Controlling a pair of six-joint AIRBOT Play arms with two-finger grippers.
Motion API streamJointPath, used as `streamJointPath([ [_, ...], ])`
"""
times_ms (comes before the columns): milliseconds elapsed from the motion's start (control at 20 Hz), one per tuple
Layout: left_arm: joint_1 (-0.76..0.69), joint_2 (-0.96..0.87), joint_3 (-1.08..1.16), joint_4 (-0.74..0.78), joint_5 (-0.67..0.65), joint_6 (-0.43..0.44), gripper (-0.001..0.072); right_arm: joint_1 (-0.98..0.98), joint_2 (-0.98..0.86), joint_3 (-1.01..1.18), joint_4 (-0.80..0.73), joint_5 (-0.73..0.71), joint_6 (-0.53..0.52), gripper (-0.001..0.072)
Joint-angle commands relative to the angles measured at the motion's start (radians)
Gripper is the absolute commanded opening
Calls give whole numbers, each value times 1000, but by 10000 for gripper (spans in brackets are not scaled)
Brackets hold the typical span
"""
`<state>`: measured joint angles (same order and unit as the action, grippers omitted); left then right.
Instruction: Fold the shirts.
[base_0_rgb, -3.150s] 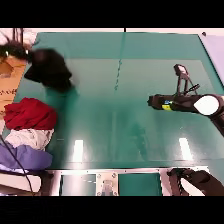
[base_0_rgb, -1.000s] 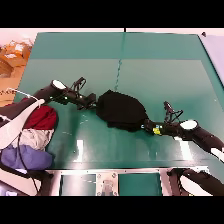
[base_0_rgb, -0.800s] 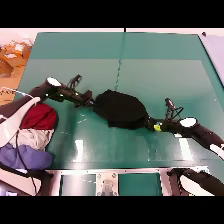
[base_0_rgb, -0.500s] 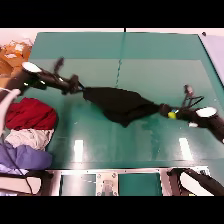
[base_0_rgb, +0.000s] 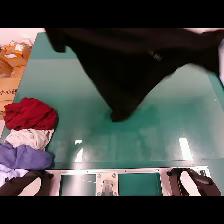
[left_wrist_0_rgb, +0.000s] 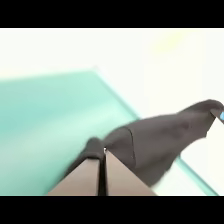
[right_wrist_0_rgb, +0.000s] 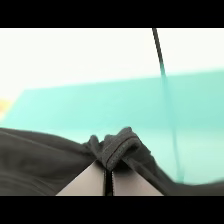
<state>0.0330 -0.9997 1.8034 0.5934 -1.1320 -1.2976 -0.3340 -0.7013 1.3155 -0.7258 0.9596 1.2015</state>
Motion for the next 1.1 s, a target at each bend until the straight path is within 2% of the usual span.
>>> streamJointPath([
  [0,2,108,215,25,124,61,26,-5,129,203,-2,22,55,11],
  [100,2,108,296,77,198,61,26,-5,205,240,-2,22,62,11],
  [200,2,95,291,119,301,40,26,-5,261,252,-23,22,116,11],
  [350,2,-2,286,106,357,42,26,-5,274,247,-93,61,176,12],
  [450,2,-110,286,42,367,45,26,-5,262,198,-131,80,195,11],
  [500,1,-183,286,-39,365,70,27,-5,256,151,-132,82,195,11],
  [650,-99,-413,286,-261,369,250,27,-5,237,-76,-132,80,195,11],
  [750,-225,-575,285,-248,369,313,27,-5,208,-265,-132,52,191,11],
  [900,-370,-791,285,-161,370,323,27,-5,130,-536,-165,-91,166,11],
  [1050,-463,-971,275,-149,378,338,27,-5,0,-723,-198,-237,167,11],
])
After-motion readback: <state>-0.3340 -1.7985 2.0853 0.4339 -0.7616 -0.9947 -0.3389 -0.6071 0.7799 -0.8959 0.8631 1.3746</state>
